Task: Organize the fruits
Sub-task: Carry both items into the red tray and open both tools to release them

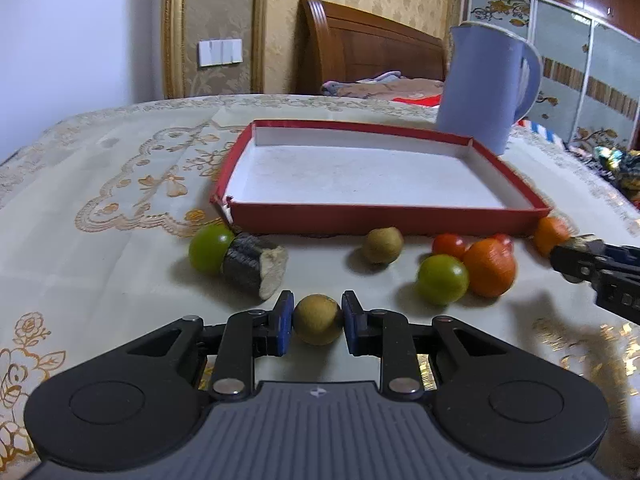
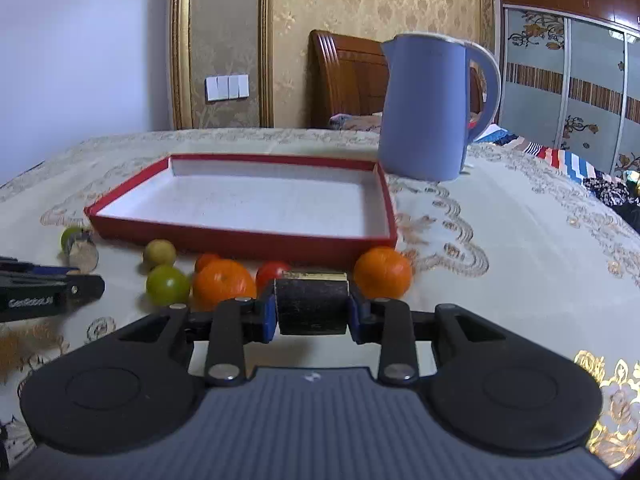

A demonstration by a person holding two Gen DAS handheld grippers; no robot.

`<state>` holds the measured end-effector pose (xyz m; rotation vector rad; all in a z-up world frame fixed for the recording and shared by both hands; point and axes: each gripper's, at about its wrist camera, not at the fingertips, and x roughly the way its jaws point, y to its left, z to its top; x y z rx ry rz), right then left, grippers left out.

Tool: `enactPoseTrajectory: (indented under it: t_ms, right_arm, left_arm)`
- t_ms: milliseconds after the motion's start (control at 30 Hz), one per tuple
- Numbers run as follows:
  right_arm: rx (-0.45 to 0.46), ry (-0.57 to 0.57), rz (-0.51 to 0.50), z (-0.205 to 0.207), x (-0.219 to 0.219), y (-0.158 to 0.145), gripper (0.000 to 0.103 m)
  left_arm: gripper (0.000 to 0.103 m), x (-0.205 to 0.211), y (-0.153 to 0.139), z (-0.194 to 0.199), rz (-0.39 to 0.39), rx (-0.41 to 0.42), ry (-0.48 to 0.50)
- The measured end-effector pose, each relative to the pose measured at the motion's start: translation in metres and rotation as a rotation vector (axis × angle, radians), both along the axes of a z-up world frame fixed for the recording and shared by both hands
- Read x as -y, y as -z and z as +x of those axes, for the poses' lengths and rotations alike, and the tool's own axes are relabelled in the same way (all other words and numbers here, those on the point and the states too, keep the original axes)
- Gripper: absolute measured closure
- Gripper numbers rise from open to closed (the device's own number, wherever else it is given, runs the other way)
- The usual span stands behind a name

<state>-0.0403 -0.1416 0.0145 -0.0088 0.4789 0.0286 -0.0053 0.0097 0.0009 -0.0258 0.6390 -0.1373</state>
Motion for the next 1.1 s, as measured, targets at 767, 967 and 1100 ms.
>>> enactPoseTrajectory:
  t_ms: [767,967,1100]
  right_arm:
    - [-0.061,0.075,0.012,0.139,0.007,-0.007,0.072]
    - [-0.083,0.081,-0.016,0.165,0.005,0.001,0.072]
    - [-0.102,0.078,-0.016,0.177,0.004,0.005,0.072]
  left_arm:
    - [0.078,0.019,-0.027,0.117,0.067,0.075,-0.074]
    - [0.078,0.013,-0.012,0.142,0.053,0.015,-0.088]
    - [0.078,0.013,-0.007,0.149,0.058,0.005,-0.09]
